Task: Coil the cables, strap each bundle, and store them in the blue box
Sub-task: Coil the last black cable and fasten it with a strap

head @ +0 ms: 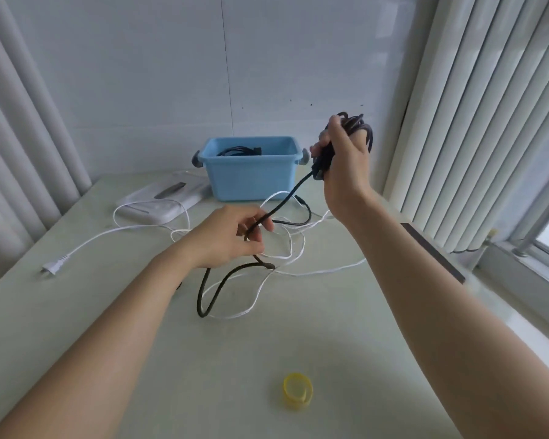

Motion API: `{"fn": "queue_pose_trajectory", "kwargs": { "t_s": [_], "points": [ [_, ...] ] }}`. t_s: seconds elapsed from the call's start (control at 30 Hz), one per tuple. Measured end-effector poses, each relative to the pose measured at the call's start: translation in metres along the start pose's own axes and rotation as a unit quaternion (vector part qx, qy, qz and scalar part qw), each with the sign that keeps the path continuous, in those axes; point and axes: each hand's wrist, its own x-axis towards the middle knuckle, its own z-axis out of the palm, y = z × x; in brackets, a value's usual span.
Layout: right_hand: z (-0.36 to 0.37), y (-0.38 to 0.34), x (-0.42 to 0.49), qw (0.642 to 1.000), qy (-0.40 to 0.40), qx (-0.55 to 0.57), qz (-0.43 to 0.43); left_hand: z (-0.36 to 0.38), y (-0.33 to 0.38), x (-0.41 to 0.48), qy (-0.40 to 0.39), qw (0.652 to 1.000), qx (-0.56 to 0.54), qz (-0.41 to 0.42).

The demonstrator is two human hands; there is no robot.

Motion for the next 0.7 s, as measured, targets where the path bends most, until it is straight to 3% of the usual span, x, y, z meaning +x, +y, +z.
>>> {"fn": "queue_pose_trajectory", "kwargs": {
  "t_s": [0.1, 0.23, 0.4, 0.5, 0.57, 0.7],
  "points": [
    [-0.01, 0.008, -0.004, 0.962, -0.082, -0.254, -0.062, -0.003, 0.006, -0.001, -0.002, 0.997, -0.078, 0.015],
    [-0.013, 0.012, -0.011, 0.856, -0.195, -0.469, -0.097, -0.009, 0.011, -0.003, 0.027, 0.989, -0.139, 0.037],
    [-0.005, 0.014, -0.022, 0.82, -0.304, -0.484, -0.035, -0.016, 0.016, -0.001, 0.134, 0.96, -0.246, 0.016],
    [-0.001, 0.02, -0.026, 0.783, -0.335, -0.515, -0.095, -0.022, 0.015, -0.002, 0.188, 0.943, -0.274, 0.008],
    [0.002, 0.024, -0.025, 0.791, -0.345, -0.5, -0.079, -0.025, 0.014, -0.002, 0.233, 0.932, -0.278, 0.001],
    [0.005, 0.019, -0.026, 0.878, -0.372, -0.29, 0.079, -0.031, 0.007, 0.0, 0.327, 0.898, -0.291, -0.047]
  ]
}}
